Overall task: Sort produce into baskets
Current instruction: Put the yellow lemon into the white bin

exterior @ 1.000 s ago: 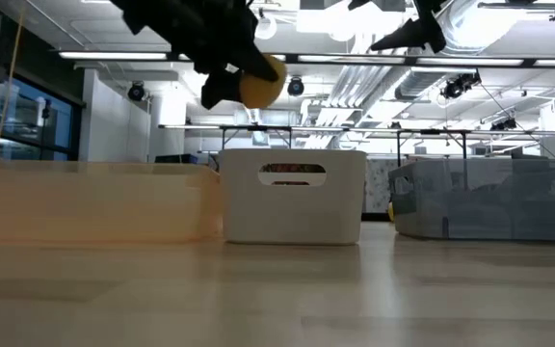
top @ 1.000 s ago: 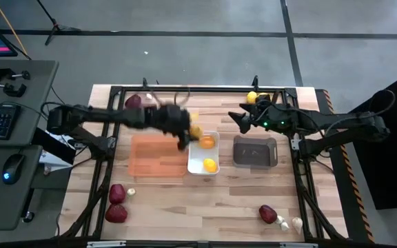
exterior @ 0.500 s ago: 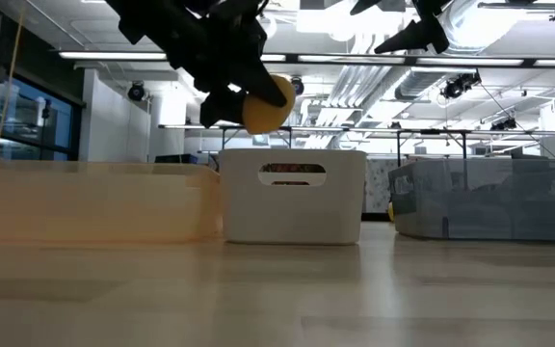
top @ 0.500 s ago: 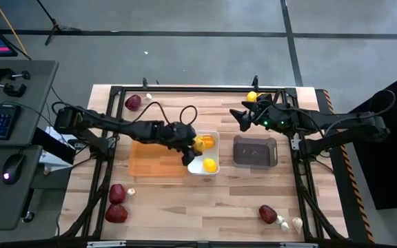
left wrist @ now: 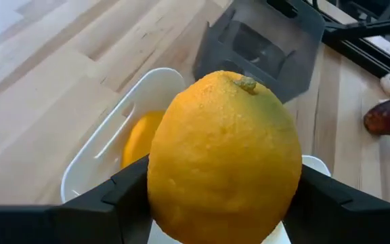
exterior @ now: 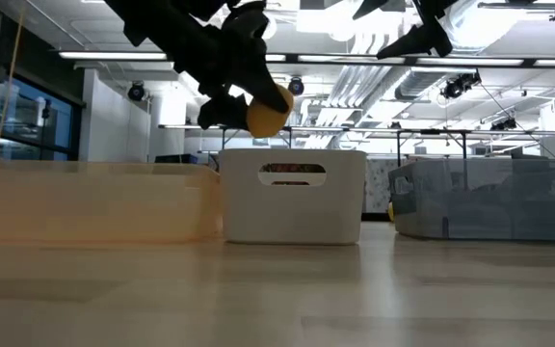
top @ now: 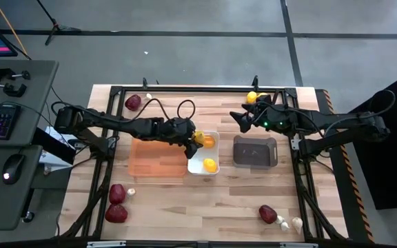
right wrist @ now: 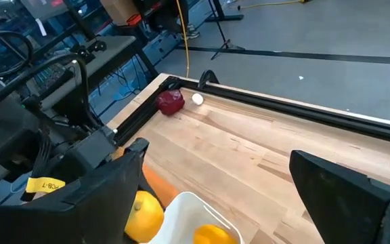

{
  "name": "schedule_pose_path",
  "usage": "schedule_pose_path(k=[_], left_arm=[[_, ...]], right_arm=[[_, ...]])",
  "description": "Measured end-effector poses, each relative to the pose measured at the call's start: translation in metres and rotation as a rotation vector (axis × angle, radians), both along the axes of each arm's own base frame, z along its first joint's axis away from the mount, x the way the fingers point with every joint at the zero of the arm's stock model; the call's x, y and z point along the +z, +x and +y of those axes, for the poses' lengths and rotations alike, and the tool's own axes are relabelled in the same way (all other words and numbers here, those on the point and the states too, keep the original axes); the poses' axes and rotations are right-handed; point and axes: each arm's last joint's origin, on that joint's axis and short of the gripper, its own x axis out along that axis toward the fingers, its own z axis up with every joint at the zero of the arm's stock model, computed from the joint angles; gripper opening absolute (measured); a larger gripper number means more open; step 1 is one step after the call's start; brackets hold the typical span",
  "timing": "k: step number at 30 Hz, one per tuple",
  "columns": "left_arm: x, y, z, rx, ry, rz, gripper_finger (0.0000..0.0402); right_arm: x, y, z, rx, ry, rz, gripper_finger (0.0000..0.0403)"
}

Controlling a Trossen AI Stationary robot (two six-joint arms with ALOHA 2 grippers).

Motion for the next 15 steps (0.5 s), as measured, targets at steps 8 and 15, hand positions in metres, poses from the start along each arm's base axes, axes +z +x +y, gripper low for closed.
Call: schedule_pose_path(k=[8, 15], left_arm=[[0.0022, 0.0019, -0.0021, -0.073, -0.01, -0.028, 0.0248], [0.0054, 0.0042, -0.0027, -0.113, 0.004, -0.068, 0.0259]], right_arm=[[-0.0001, 0.0, 0.0, 0.001, 0.0, 0.0, 0.0367], [-0.0001, 0.0, 0.0, -0.009, 0.023, -0.015, 0.0367]])
